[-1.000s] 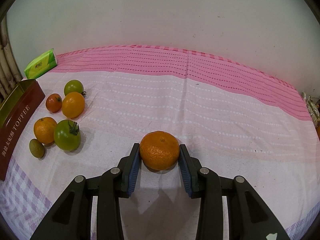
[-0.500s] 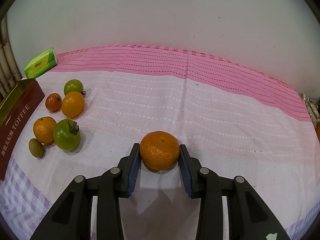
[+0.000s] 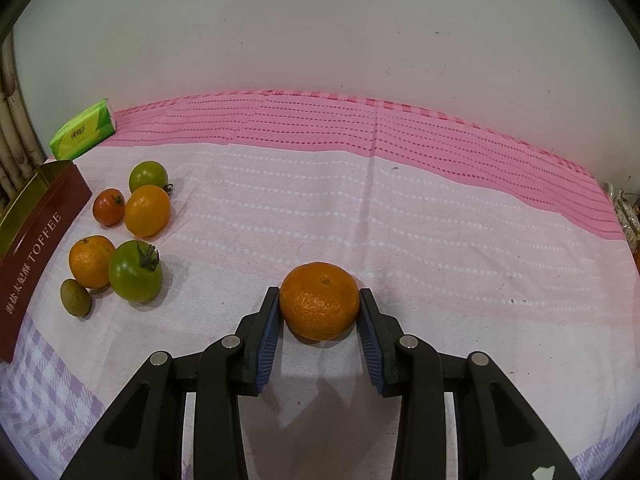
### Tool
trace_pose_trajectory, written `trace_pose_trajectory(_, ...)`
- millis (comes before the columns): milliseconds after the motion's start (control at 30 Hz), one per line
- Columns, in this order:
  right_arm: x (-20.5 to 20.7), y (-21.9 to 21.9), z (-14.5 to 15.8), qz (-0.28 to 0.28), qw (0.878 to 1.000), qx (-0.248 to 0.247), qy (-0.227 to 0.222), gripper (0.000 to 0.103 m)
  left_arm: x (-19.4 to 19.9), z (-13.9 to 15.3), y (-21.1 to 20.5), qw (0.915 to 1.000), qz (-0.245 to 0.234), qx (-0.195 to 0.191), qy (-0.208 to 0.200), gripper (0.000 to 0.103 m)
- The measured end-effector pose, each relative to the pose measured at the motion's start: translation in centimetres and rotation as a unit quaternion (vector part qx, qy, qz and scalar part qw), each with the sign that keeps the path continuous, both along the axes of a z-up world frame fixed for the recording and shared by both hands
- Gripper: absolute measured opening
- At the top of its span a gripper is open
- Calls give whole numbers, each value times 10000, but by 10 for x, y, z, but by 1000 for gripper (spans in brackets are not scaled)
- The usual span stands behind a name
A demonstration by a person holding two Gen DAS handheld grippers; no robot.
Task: Organize fruits
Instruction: 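Lower the dark brown fruit into the gold tray and open the left gripper, then carry the mandarin into the gold tray and release it with the right gripper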
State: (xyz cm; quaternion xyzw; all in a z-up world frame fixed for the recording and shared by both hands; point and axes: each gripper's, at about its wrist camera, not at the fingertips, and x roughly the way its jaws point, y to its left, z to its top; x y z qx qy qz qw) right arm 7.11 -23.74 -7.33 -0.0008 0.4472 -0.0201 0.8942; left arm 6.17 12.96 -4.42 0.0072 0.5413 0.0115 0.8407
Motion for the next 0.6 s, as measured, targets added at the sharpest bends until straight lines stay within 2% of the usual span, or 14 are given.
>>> trace_pose_trajectory(33,0,1,0,-23,10000,4,0,34,-1,3,1,10000,9,26,-47,54)
trace_pose_trajectory(333,2,15,16,-78,10000,55,-28,32,-20,25,23,9974,275,329,-571,60)
trace_pose_trajectory(467,0,43,41,284,9988,323,-223,32,-28,34,37,9946,474,405,-829,67)
trace_pose_trajectory(600,2,91,64,926,9930,643,-355,32,-32,40,51,9923,685,446,-928,68)
